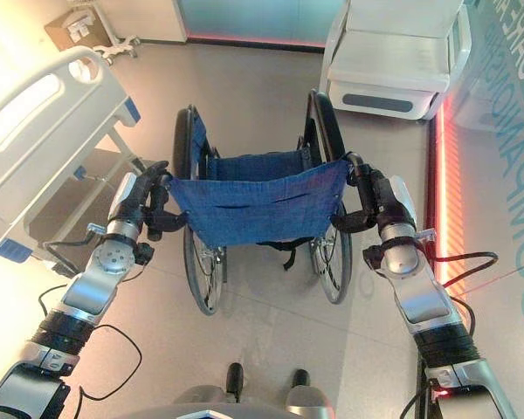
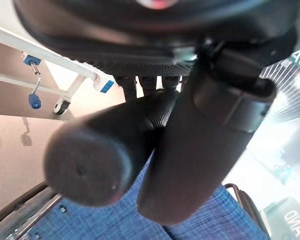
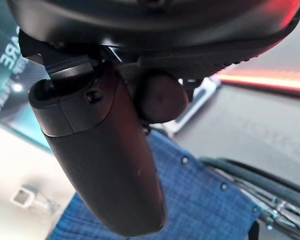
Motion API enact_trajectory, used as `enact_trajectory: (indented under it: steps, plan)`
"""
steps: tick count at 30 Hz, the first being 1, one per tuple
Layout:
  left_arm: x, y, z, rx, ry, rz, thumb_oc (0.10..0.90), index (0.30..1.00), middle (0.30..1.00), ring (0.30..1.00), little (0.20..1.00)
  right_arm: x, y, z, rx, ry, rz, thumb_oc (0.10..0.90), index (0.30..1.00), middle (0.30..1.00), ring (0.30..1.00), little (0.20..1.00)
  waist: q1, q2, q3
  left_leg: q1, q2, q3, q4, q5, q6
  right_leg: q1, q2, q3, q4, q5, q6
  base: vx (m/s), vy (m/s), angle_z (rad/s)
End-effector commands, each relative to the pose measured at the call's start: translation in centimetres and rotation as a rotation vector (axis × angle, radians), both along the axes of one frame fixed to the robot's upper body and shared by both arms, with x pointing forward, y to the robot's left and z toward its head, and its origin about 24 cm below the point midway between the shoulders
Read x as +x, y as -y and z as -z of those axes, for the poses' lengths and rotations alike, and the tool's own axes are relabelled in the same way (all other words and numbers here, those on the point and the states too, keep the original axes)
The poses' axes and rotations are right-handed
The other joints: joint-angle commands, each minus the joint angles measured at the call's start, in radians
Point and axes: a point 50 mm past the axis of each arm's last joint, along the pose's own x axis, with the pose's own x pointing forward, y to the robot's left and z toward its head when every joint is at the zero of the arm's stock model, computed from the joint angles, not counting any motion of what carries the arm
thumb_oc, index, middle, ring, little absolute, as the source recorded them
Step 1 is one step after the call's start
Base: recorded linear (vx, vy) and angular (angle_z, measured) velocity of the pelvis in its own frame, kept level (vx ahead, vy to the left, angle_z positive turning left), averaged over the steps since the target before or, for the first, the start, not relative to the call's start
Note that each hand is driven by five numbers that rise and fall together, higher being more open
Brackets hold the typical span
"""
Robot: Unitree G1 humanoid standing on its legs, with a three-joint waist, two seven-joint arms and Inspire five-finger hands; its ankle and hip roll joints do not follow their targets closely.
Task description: Push the wheelchair next to the bed
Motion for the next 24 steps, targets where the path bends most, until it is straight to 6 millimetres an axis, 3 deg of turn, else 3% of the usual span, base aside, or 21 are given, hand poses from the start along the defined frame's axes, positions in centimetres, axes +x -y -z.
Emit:
enact_trajectory:
  steps: [1, 7, 18, 24]
  plan:
    - [-5.1, -13.1, 3.5, 0.255, -0.424, -0.385, 0.8, 0.9, 0.9, 0.9, 0.9, 1.5, 0.6, -7.9, -0.174, 0.284, 0.001, 0.8, 0.9, 0.9, 0.9, 0.9, 0.055, -0.067, -0.033, -0.007, -0.051, 0.054, 0.086, -0.095, 0.036, -0.055, 0.005, 0.032, 0.131, -0.052, -0.008, 0.0, 0.0, 0.0]
    - [-4.8, -13.6, 3.4, 0.219, -0.46, -0.386, 0.8, 0.9, 0.9, 0.9, 0.9, 2.0, 0.1, -8.6, -0.166, 0.304, -0.007, 0.8, 0.9, 0.9, 0.9, 0.9, 0.058, -0.064, -0.035, -0.009, -0.054, 0.054, 0.087, -0.095, 0.035, -0.052, 0.005, 0.028, 0.126, -0.054, -0.009, 0.0, 0.0, 0.0]
    - [-5.2, -13.7, 4.9, 0.164, -0.49, -0.48, 0.8, 0.9, 0.9, 0.9, 0.9, 3.0, -0.5, -8.4, -0.177, 0.251, -0.018, 0.8, 0.9, 0.9, 0.9, 0.9, 0.07, -0.075, -0.037, -0.013, -0.055, 0.048, 0.09, -0.094, 0.035, -0.05, 0.003, 0.02, 0.125, -0.054, -0.013, 0.0, 0.0, 0.0]
    - [-4.8, -12.4, 5.8, 0.124, -0.462, -0.482, 0.8, 0.9, 0.9, 0.9, 0.9, 3.3, -0.9, -8.1, -0.175, 0.233, -0.018, 0.8, 0.9, 0.9, 0.9, 0.9, 0.078, -0.085, -0.034, -0.015, -0.057, 0.045, 0.095, -0.097, 0.036, -0.048, 0.002, 0.014, 0.128, -0.056, -0.014, 0.0, 0.0, 0.0]
